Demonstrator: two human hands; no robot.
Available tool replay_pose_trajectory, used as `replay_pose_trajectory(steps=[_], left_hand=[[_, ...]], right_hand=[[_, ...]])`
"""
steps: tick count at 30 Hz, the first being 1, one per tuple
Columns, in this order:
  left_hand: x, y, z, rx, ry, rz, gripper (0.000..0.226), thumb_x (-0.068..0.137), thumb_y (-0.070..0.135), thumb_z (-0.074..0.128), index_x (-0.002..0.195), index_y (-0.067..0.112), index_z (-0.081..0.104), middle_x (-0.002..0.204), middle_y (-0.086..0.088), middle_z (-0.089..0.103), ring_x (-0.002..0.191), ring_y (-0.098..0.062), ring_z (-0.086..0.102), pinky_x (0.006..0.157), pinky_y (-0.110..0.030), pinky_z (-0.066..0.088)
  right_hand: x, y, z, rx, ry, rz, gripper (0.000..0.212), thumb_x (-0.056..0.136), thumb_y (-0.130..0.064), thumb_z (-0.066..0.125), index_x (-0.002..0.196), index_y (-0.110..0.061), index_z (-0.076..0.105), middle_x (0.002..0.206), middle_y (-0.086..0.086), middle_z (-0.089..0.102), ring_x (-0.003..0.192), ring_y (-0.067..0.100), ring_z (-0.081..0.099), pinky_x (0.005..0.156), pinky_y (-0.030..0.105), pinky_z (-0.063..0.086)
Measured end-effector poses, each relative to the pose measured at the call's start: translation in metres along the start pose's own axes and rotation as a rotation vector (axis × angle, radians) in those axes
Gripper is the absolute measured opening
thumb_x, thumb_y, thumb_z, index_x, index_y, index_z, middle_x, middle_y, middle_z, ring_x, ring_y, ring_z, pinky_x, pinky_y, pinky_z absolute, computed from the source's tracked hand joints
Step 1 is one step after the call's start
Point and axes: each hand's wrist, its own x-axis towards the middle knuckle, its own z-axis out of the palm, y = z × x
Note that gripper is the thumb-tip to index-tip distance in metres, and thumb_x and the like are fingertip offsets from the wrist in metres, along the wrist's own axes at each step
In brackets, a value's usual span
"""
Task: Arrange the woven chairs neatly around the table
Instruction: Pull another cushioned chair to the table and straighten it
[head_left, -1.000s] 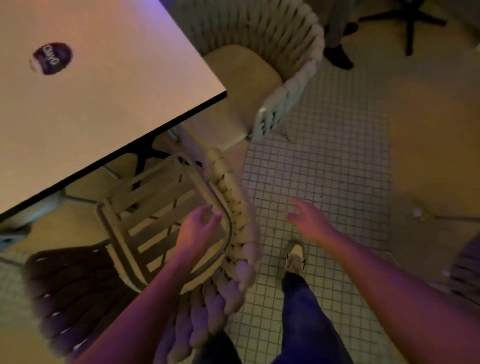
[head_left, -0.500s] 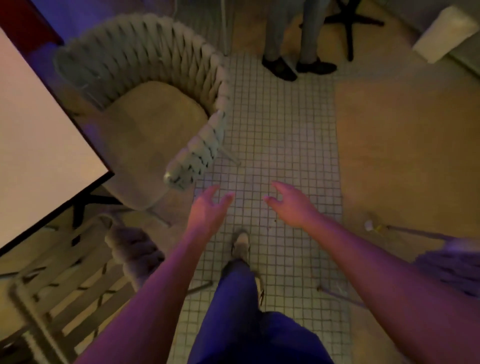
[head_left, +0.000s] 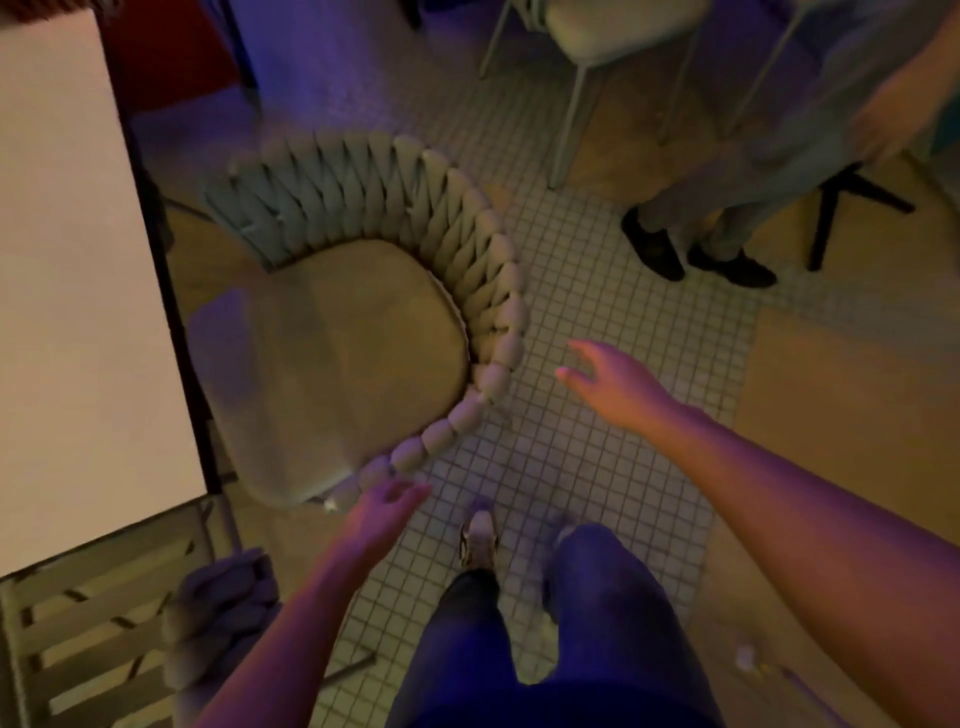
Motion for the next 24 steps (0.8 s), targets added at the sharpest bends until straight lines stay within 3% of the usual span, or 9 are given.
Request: replay_pose_trajectory(steps=[3, 6, 12, 17, 21, 24], left_hand=[[0.004, 0.006, 0.009, -0.057, -0.228, -0.264, 0.030, 0.089, 0.049, 0.053, 0.111, 0.029, 0.060, 0.119, 0.002, 0.062, 0.110, -0.023, 0.058, 0.084, -0.037, 0.044], [0.010, 0.003, 0.028, -0.189, -0.202, -0.419, 0.036, 0.087, 0.050, 0.054, 0.116, 0.028, 0.057, 0.126, 0.000, 0.060, 0.113, -0.023, 0.056, 0.094, -0.039, 0.040], [0.016, 0.018, 0.073, -0.760, 0.249, -0.558, 0.039, 0.091, 0.043, 0.050, 0.122, 0.020, 0.058, 0.125, -0.008, 0.063, 0.109, -0.027, 0.056, 0.088, -0.039, 0.038], [0.029, 0.048, 0.095, -1.153, 0.581, -0.560, 0.032, 0.092, 0.045, 0.050, 0.119, 0.028, 0.050, 0.124, -0.010, 0.054, 0.115, -0.033, 0.053, 0.093, -0.050, 0.041], [0.047, 0.055, 0.089, -1.363, 0.819, -0.552, 0.040, 0.090, 0.044, 0.056, 0.123, 0.022, 0.047, 0.123, -0.008, 0.051, 0.109, -0.031, 0.053, 0.089, -0.049, 0.044], [0.062, 0.051, 0.073, -1.349, 1.022, -0.581, 0.058, 0.086, 0.044, 0.059, 0.132, 0.013, 0.046, 0.124, -0.013, 0.056, 0.111, -0.035, 0.055, 0.087, -0.048, 0.045]], right_hand=[[0.056, 0.004, -0.025, -0.028, -0.047, -0.061, 0.063, 0.088, -0.053, 0.051, 0.142, -0.021, 0.040, 0.148, 0.007, 0.045, 0.134, 0.023, 0.043, 0.106, 0.035, 0.036], [0.116, 0.010, -0.048, -0.075, -0.121, -0.151, 0.065, 0.088, -0.053, 0.051, 0.143, -0.020, 0.039, 0.148, 0.009, 0.045, 0.134, 0.024, 0.043, 0.106, 0.034, 0.035], [0.208, 0.009, -0.089, -0.140, -0.191, -0.315, 0.067, 0.087, -0.055, 0.050, 0.144, -0.024, 0.036, 0.147, 0.008, 0.046, 0.132, 0.025, 0.046, 0.106, 0.039, 0.040], [0.266, -0.031, -0.107, -0.258, -0.189, -0.453, 0.065, 0.088, -0.050, 0.051, 0.145, -0.023, 0.033, 0.148, 0.009, 0.043, 0.133, 0.028, 0.042, 0.104, 0.042, 0.040], [0.299, -0.091, -0.088, -0.300, -0.211, -0.617, 0.062, 0.087, -0.044, 0.055, 0.141, -0.018, 0.039, 0.139, 0.014, 0.052, 0.125, 0.031, 0.050, 0.100, 0.043, 0.045], [0.311, -0.143, -0.061, -0.318, -0.254, -0.678, 0.061, 0.087, -0.045, 0.056, 0.140, -0.021, 0.041, 0.140, 0.012, 0.051, 0.125, 0.030, 0.051, 0.098, 0.041, 0.045]])
